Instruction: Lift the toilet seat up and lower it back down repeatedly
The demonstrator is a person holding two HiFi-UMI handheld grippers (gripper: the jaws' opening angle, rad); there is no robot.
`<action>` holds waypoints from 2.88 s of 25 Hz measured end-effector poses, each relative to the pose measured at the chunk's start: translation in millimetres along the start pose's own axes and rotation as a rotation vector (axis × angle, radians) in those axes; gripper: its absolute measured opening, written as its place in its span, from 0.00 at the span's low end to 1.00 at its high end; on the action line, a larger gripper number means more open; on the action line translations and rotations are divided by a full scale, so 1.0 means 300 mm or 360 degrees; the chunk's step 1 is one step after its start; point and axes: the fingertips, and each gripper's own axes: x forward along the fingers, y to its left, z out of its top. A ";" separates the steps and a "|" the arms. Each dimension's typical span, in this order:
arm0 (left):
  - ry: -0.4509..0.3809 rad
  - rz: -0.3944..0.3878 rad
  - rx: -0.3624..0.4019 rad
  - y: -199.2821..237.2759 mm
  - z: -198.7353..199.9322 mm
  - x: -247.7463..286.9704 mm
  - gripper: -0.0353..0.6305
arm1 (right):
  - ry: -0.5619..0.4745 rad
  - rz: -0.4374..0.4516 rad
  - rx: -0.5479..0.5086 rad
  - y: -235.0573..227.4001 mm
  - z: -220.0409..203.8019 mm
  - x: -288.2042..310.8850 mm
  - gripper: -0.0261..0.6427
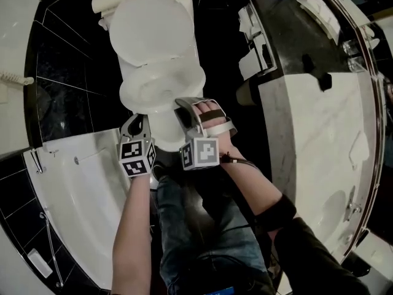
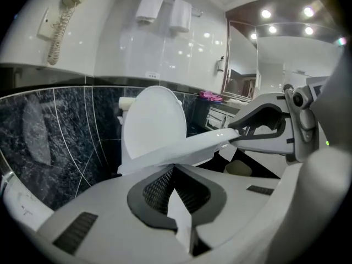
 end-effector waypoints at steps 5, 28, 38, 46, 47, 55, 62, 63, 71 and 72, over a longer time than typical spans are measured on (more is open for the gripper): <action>-0.0068 0.0002 0.0007 -0.031 -0.093 -0.015 0.03 | -0.0016 -0.0067 -0.0035 0.115 -0.031 -0.024 0.21; -0.0062 -0.0014 0.0060 -0.100 -0.809 0.095 0.03 | -0.0070 -0.0076 0.0139 0.662 -0.342 -0.052 0.14; 0.0184 -0.0018 0.0143 -0.107 -1.004 0.135 0.03 | -0.0059 -0.0113 0.0205 0.629 -0.379 -0.021 0.14; 0.0256 -0.0017 0.0088 -0.114 -1.088 0.131 0.03 | -0.0074 -0.0125 0.0198 0.620 -0.380 -0.028 0.14; 0.0236 -0.0017 0.0083 -0.116 -1.063 0.130 0.03 | -0.0074 -0.0125 0.0201 0.616 -0.381 -0.033 0.14; 0.0089 -0.0019 0.0144 -0.160 -0.737 -0.024 0.03 | -0.0090 -0.0110 0.0280 0.520 -0.284 -0.176 0.14; -0.0059 0.0010 0.0172 -0.246 -0.259 -0.373 0.03 | -0.0142 -0.0154 0.0651 0.208 -0.121 -0.450 0.14; -0.0081 0.0015 0.0172 -0.260 -0.187 -0.432 0.03 | -0.0153 -0.0156 0.0717 0.162 -0.095 -0.494 0.14; -0.0298 0.0061 0.0187 -0.378 0.268 -0.832 0.03 | -0.0284 -0.0135 0.1118 -0.088 0.045 -0.835 0.11; -0.0316 0.0069 0.0174 -0.388 0.307 -0.875 0.03 | -0.0297 -0.0132 0.1162 -0.113 0.055 -0.874 0.10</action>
